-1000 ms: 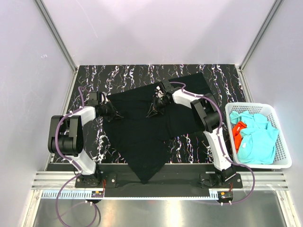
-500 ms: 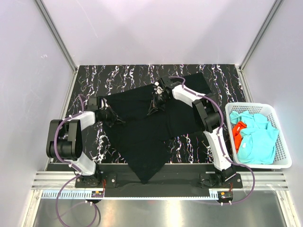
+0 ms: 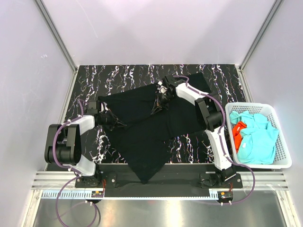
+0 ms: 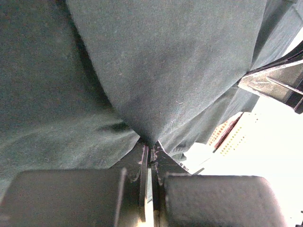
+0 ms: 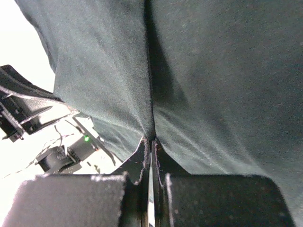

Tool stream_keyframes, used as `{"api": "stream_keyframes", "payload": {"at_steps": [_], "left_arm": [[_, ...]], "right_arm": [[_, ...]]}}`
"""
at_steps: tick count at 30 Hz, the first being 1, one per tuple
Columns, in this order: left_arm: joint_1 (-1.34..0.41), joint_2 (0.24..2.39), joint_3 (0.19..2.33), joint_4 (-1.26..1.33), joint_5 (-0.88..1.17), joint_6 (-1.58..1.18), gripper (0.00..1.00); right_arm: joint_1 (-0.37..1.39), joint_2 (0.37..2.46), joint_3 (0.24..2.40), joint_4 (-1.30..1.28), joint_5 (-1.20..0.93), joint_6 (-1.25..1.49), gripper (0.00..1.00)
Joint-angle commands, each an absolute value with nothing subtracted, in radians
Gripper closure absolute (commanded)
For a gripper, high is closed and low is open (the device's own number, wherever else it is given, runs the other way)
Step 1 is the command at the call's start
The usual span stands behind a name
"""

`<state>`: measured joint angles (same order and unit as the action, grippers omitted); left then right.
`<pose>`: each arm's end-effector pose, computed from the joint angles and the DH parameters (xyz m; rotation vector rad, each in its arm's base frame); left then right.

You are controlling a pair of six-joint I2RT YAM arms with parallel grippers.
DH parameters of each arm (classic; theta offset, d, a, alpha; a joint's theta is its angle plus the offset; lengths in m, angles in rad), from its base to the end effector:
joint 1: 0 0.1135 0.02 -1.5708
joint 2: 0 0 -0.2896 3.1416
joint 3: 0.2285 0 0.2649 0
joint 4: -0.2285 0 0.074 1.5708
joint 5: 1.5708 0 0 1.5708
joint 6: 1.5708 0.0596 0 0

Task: Fold and stack the t-shirts
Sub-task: Fold the tshirt

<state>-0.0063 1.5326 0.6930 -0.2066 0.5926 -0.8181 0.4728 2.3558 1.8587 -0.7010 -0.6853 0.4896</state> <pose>0.2875 -0.0351 0.1441 -0.8653 2.5757 -1.0488 0.4492 0.2721 0.1362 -0.1709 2.9058 1.1718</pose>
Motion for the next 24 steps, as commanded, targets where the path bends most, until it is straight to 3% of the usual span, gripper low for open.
{"api": "stream_keyframes", "payload": {"at_steps": [1,16,22,24], "left_arm": [[-0.002,1.497,0.68,-0.186,0.63,-0.83,0.97],[0.0,1.503,0.661,-0.186,0.646,-0.825,0.91],[-0.002,1.503,0.65,-0.212,0.65,-0.793,0.71],[-0.002,1.473,0.64,-0.235,0.647,-0.77,0.65]], "right_arm": [[0.468,2.31,1.905,-0.727,-0.732,0.46,1.0],[0.466,2.355,1.924,-0.753,-0.738,0.451,0.98],[0.457,2.365,1.947,-0.81,-0.691,0.43,0.95],[0.451,2.365,1.95,-0.86,-0.667,0.408,0.86]]}}
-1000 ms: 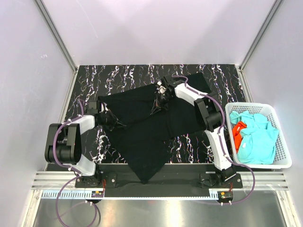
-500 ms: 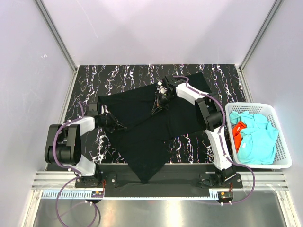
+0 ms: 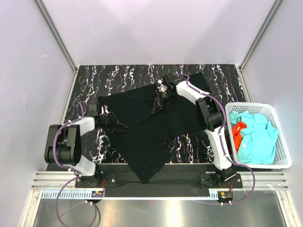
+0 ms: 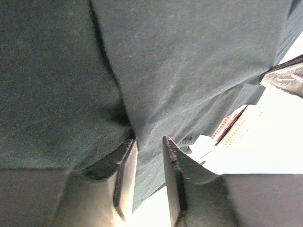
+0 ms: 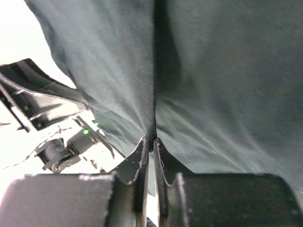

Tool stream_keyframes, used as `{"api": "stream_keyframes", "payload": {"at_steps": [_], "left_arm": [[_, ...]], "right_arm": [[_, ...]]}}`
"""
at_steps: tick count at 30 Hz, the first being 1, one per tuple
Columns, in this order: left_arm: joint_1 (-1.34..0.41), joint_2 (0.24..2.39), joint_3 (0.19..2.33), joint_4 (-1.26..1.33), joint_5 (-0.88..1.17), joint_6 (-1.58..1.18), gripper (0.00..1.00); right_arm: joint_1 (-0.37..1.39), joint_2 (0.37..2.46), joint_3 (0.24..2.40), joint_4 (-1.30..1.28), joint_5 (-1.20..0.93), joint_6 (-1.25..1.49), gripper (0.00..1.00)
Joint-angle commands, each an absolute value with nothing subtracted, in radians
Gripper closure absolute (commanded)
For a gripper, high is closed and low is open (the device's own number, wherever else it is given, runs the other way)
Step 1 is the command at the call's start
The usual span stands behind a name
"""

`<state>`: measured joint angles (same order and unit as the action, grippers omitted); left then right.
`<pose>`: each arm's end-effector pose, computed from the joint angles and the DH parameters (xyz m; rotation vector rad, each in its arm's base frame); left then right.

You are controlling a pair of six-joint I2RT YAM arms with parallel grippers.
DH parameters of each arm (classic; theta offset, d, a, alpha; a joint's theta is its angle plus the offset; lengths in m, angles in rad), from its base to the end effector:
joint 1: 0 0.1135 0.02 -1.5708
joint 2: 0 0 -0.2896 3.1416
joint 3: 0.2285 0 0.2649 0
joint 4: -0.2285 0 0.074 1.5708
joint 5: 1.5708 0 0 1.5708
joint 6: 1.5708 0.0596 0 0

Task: Fold and stack the t-shirts
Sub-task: Fold the tshirt

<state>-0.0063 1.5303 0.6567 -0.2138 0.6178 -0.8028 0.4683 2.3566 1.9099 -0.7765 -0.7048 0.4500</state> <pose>0.2767 -0.0363 0.1350 -0.8654 2.6137 -1.0715 0.4503 0.2710 0.1486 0.2134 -2.8928 -1.1795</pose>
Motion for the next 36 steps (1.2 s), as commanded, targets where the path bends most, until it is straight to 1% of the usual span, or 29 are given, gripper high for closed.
{"api": "stream_keyframes", "payload": {"at_steps": [1,3,6,7,8,10,11,13,16,17,18,20,25,27,30,33,36], "left_arm": [[0.021,1.457,0.637,-0.247,0.646,-0.762,0.64],[0.038,1.389,0.624,-0.288,0.635,-0.736,0.62],[0.063,1.315,0.656,-0.379,0.586,-0.675,0.62],[0.07,1.283,0.696,-0.4,0.571,-0.658,0.61],[0.072,1.272,0.718,-0.419,0.554,-0.644,0.61],[0.074,1.272,0.782,-0.428,0.511,-0.618,0.55],[0.072,1.288,0.805,-0.422,0.493,-0.608,0.53],[0.072,1.366,0.871,-0.396,0.485,-0.6,0.53],[0.069,1.465,0.96,-0.364,0.431,-0.578,0.52],[0.066,1.523,0.98,-0.336,0.405,-0.574,0.52],[0.064,1.555,1.008,-0.319,0.396,-0.572,0.52],[0.066,1.649,1.038,-0.298,0.365,-0.578,0.53],[0.078,1.793,1.115,-0.302,0.275,-0.595,0.53],[0.101,1.874,1.153,-0.331,0.275,-0.583,0.53],[0.127,1.965,1.308,-0.406,0.288,-0.54,0.54],[0.153,2.049,1.393,-0.462,0.279,-0.499,0.54],[0.176,2.132,1.552,-0.515,0.281,-0.448,0.54]], "right_arm": [[0.449,2.365,1.951,-0.882,-0.648,0.382,0.84],[0.448,2.35,1.945,-0.917,-0.634,0.353,0.82],[0.449,2.3,1.911,-0.939,-0.588,0.319,0.76],[0.446,2.278,1.907,-0.959,-0.542,0.308,0.71],[0.445,2.27,1.907,-0.969,-0.523,0.298,0.69],[0.434,2.252,1.907,-0.979,-0.485,0.281,0.69],[0.42,2.228,1.904,-0.979,-0.476,0.281,0.69],[0.411,2.189,1.893,-0.977,-0.431,0.291,0.68],[0.402,2.136,1.876,-0.974,-0.336,0.298,0.61],[0.394,2.12,1.867,-0.968,-0.313,0.299,0.57],[0.388,2.102,1.84,-0.963,-0.273,0.307,0.55],[0.353,2.057,1.807,-0.945,-0.262,0.313,0.53],[0.293,2.01,1.732,-0.943,-0.25,0.299,0.52],[0.265,1.997,1.7,-0.942,-0.244,0.301,0.51],[0.244,1.977,1.666,-0.94,-0.233,0.293,0.5],[0.218,1.967,1.638,-0.942,-0.227,0.295,0.5],[0.196,1.965,1.62,-0.942,-0.224,0.298,0.49]]}}
